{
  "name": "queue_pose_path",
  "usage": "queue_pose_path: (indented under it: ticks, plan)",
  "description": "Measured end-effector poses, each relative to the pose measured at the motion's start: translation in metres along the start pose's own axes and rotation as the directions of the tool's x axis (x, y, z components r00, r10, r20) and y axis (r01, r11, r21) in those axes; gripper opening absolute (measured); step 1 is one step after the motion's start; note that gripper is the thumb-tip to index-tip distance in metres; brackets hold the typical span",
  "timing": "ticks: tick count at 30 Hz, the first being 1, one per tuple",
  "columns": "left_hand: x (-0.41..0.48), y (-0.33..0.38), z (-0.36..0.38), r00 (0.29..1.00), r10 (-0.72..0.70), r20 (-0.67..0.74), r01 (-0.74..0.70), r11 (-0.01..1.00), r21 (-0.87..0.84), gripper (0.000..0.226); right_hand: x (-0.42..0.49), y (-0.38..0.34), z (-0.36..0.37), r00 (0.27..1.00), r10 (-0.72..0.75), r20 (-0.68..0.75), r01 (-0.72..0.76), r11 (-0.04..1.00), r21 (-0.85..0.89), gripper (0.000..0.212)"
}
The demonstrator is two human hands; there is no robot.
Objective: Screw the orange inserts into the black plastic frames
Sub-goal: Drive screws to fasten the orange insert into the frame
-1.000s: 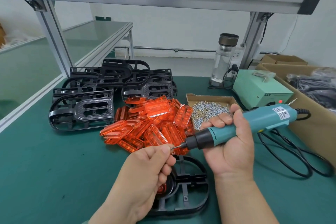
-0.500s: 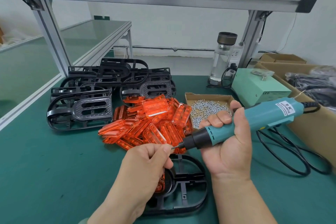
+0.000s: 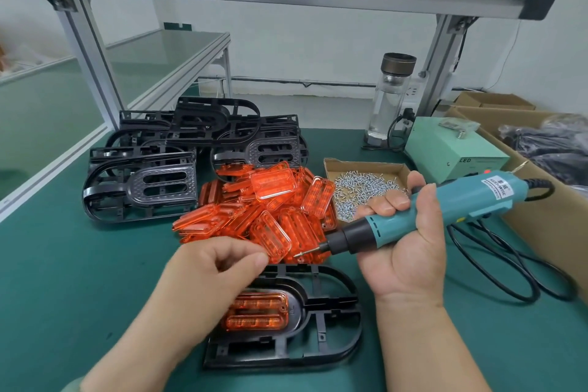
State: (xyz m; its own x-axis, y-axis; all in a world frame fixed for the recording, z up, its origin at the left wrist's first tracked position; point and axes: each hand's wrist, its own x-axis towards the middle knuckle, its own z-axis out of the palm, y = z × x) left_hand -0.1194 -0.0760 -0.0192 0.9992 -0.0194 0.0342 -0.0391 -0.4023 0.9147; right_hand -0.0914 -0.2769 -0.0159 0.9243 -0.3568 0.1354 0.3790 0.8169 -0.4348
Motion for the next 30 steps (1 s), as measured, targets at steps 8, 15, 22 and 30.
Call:
queue_pose_path:
  ticks: [8,15,22,30]
  plan:
    - [-0.003,-0.021,-0.006,0.956,0.051,0.288,-0.195,0.845,0.498,0.01,0.0,0.004,0.0,0.999,0.006,-0.043,-0.011,0.994,-0.112,0.021]
    - [-0.005,-0.02,0.016,0.96,0.13,0.248,-0.245,0.821,0.516,0.011,-0.005,-0.005,0.003,0.999,-0.026,-0.046,0.015,0.976,-0.217,0.027]
    - [-0.009,-0.021,0.03,0.96,0.166,0.224,-0.265,0.794,0.547,0.015,-0.001,-0.021,0.01,0.998,-0.067,0.016,0.068,0.932,-0.355,0.029]
    - [-0.009,-0.023,0.029,0.965,0.159,0.208,-0.246,0.818,0.52,0.01,-0.006,-0.007,0.012,0.999,0.004,0.054,0.017,0.924,-0.382,0.009]
